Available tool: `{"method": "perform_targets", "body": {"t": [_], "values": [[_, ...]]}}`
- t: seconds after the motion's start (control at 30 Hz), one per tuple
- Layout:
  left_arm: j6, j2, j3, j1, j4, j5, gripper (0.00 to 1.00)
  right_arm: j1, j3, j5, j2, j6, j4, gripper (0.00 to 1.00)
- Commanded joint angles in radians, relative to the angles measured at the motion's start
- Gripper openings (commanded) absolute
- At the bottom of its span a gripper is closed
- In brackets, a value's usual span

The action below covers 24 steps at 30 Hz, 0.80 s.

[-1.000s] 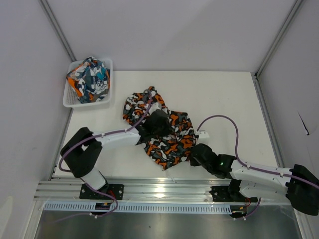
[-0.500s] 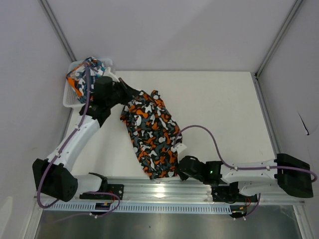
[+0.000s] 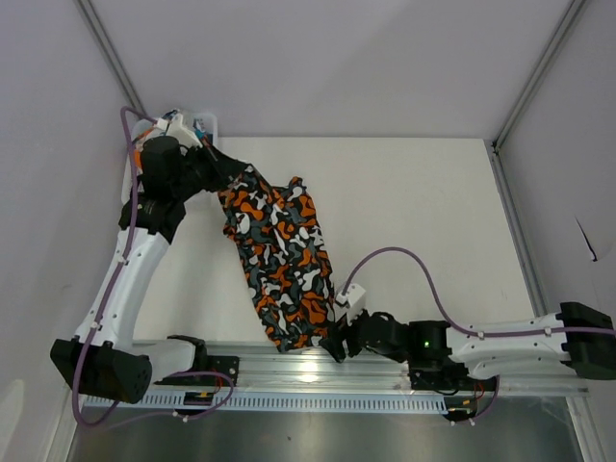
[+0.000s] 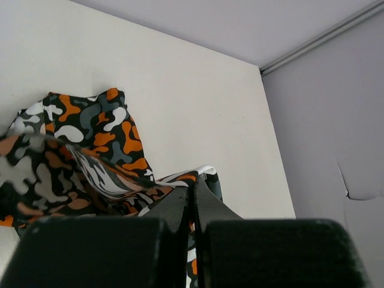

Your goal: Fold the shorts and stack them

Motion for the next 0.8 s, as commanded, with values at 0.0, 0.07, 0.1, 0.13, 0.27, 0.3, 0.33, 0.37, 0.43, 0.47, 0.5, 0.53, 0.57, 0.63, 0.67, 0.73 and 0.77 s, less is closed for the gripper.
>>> {"method": "perform_targets", "body": {"t": [0.0,0.07,0.1,0.13,0.27,0.3,0.33,0.37,0.43,0.47,0.5,0.53,0.57,0.63,0.67,0.73,0.77], "values": [[0.054,-0.040,0.054,0.006,0.011,0.072,0.00,0.002,-0.073,0.008,-0.105,-0.012,0.153,0.73],[0.065,-0.037,0.057,0.006,0.013,0.104,0.00,-0.033,-0.123,-0.028,-0.140,-0.003,0.188,0.75],[0.069,-0.036,0.067,0.008,0.010,0.109,0.00,-0.055,-0.139,-0.082,-0.168,0.002,0.222,0.75],[0.075,-0.035,0.071,0.006,0.007,0.114,0.00,-0.102,-0.153,-0.112,-0.177,0.011,0.236,0.75],[0.108,-0.033,0.097,0.006,-0.021,0.112,0.00,-0.188,-0.196,-0.206,-0.185,0.032,0.288,0.72],[0.112,-0.033,0.107,0.006,-0.027,0.111,0.00,-0.196,-0.205,-0.212,-0.182,0.032,0.311,0.72],[0.118,-0.033,0.110,0.006,-0.030,0.111,0.00,-0.202,-0.208,-0.218,-0.166,0.034,0.322,0.72],[0.128,-0.035,0.113,0.008,-0.041,0.106,0.00,-0.211,-0.211,-0.224,-0.157,0.035,0.340,0.72],[0.138,-0.036,0.124,0.009,-0.050,0.103,0.00,-0.216,-0.214,-0.233,-0.116,0.035,0.361,0.70],[0.140,-0.041,0.126,0.011,-0.056,0.103,0.00,-0.218,-0.213,-0.244,-0.096,0.032,0.387,0.70],[0.141,-0.043,0.126,0.009,-0.056,0.102,0.00,-0.218,-0.208,-0.252,-0.073,0.026,0.401,0.70],[0.141,-0.044,0.124,0.011,-0.056,0.105,0.00,-0.216,-0.190,-0.261,-0.047,0.022,0.414,0.70],[0.138,-0.046,0.123,0.011,-0.055,0.109,0.00,-0.211,-0.178,-0.261,0.014,0.017,0.423,0.70],[0.134,-0.044,0.129,0.011,-0.050,0.120,0.00,-0.207,-0.133,-0.258,0.085,0.003,0.432,0.68],[0.132,-0.044,0.129,0.012,-0.050,0.121,0.00,-0.204,-0.116,-0.255,0.154,0.002,0.432,0.64],[0.131,-0.038,0.147,0.012,-0.055,0.128,0.00,-0.190,-0.069,-0.241,0.212,-0.006,0.423,0.42],[0.131,-0.035,0.155,0.014,-0.065,0.129,0.00,-0.182,-0.056,-0.229,0.243,-0.006,0.402,0.34]]}}
